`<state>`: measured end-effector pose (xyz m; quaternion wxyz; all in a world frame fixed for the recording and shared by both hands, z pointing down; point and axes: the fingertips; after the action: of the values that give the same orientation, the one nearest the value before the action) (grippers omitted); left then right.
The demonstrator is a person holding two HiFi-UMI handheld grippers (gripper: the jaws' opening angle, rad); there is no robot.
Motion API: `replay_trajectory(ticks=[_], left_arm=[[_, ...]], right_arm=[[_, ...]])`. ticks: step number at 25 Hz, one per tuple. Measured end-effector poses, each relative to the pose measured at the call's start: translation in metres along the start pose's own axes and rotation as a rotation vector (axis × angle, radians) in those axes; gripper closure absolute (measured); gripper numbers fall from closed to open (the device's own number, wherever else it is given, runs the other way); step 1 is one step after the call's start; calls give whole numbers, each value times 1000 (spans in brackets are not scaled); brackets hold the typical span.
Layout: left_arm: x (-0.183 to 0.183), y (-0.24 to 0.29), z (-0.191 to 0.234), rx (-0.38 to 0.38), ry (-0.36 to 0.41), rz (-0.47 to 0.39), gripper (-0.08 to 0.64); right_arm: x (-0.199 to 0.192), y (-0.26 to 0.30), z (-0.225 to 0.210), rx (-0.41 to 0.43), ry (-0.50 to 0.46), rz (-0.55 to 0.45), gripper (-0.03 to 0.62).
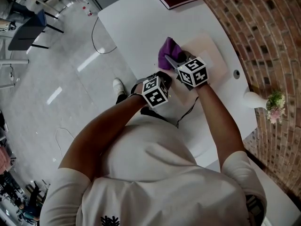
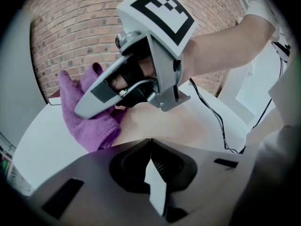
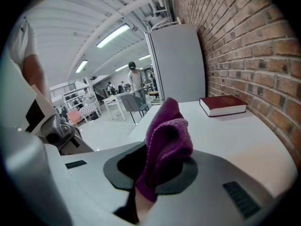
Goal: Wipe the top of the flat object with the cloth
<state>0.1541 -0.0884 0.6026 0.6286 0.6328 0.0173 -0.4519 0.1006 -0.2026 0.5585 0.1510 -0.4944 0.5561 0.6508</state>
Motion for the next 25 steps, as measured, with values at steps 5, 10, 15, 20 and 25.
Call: replay_trajectory(ticks=[5, 10, 15, 20, 25], left_arm=[[1, 1, 1, -6, 0, 1, 535], [4, 1, 2, 2, 11, -6, 535], [5, 3, 1, 6, 26, -2, 535], [5, 3, 2, 7, 24, -2, 535], [5, 4, 1, 6, 25, -1, 535]], right_arm=[[-12, -14, -43, -103, 13, 16, 515], [-20, -34, -92, -208, 23, 29, 515], [-29, -56, -144, -319, 31, 54, 515], [-36, -74, -188, -429, 51, 81, 515], [-44, -92, -219, -524, 68, 103, 515]])
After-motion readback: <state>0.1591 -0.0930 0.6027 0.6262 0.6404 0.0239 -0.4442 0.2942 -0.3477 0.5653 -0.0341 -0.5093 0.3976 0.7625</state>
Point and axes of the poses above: the fingertips, and each gripper's own axes: y forward along the fingers, z to its left, x out of its top, and after that the axes turned 8 degrees about -y, right-handed
